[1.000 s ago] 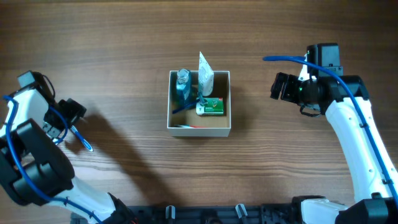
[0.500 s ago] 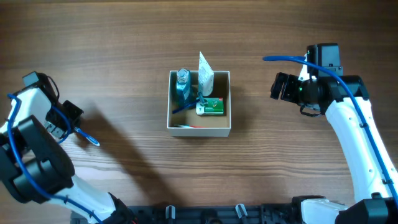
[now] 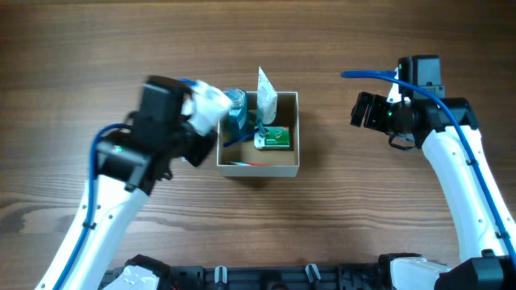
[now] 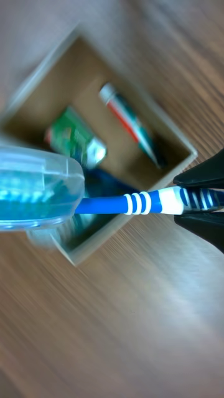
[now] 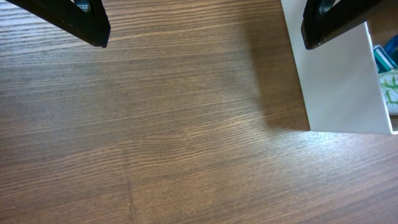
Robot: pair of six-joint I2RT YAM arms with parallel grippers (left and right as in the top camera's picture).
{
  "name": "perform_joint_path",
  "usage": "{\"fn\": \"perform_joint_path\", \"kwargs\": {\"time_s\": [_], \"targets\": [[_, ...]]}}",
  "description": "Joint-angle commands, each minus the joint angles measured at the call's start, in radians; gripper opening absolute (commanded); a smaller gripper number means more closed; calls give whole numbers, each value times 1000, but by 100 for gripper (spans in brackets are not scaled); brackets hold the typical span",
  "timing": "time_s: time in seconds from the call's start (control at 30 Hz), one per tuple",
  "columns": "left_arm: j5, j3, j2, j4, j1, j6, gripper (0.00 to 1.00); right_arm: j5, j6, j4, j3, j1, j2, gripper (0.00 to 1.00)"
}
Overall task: Pack container
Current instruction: 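Place the toothbrush into the box and open the left gripper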
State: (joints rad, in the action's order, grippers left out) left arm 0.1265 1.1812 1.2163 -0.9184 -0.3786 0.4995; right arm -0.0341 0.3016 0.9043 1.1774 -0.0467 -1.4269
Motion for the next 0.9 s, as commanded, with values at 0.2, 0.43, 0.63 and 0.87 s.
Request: {"fn": "perform_joint_path", "kwargs": {"time_s": [0.2, 0.43, 0.63, 0.87], "targets": [[48, 1, 283, 193, -186, 304, 4, -8, -10, -5, -8, 2, -6, 100], [-21, 7, 278, 253, -172, 108, 100, 26, -14, -8, -2, 2, -5, 100], [-144, 6, 83, 245, 19, -248, 100, -14, -261, -139, 55, -3, -3, 100], [78, 3, 48, 36, 455, -350, 100, -56, -169, -117, 45, -16, 58, 99]]}}
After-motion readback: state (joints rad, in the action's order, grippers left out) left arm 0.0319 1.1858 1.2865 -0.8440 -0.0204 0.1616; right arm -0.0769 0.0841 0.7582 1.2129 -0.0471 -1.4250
